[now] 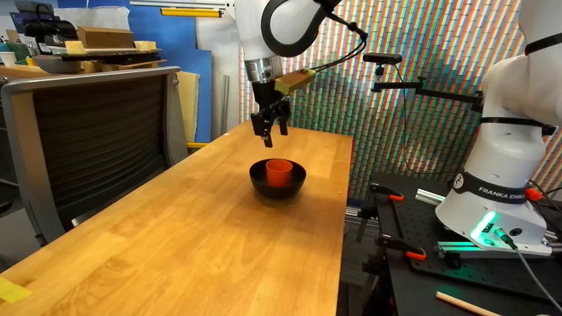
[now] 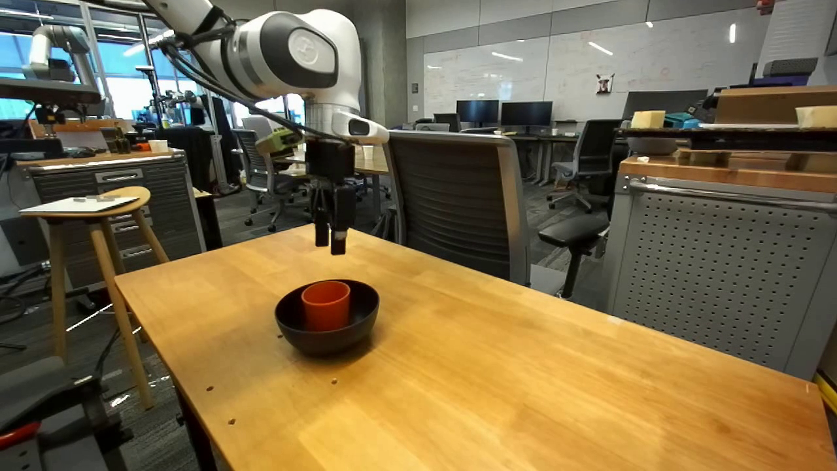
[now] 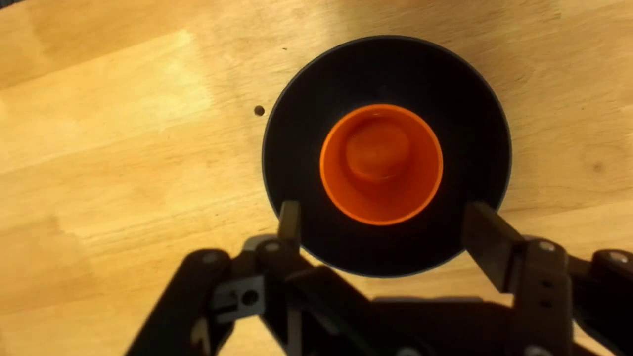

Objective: Move the bowl and cup towards you then put the cup in the bowl

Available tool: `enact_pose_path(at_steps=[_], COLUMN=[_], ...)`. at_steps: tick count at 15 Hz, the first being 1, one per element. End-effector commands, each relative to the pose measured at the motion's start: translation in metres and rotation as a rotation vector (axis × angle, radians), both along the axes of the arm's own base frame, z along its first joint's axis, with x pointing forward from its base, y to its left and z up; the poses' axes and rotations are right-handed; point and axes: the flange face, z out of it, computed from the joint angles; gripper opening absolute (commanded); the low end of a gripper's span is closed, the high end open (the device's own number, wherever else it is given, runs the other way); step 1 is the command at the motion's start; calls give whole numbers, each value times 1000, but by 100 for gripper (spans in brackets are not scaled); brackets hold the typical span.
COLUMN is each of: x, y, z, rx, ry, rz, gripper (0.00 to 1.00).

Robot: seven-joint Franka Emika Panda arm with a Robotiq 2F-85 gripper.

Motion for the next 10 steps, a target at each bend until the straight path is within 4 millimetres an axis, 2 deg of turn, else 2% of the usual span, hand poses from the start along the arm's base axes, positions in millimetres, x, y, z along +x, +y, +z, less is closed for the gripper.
enact_pose_path(at_steps=[1, 5, 7, 8, 10], x=[-37, -81, -103, -75, -92], y=[19, 50, 57, 57, 61], z=[59, 105, 123, 105, 119], rx=[-46, -71, -94, -62, -72], ry=[-33, 23, 55, 43, 49], rz=[101, 266, 280, 238, 253], gripper=[100, 100, 100, 100, 100])
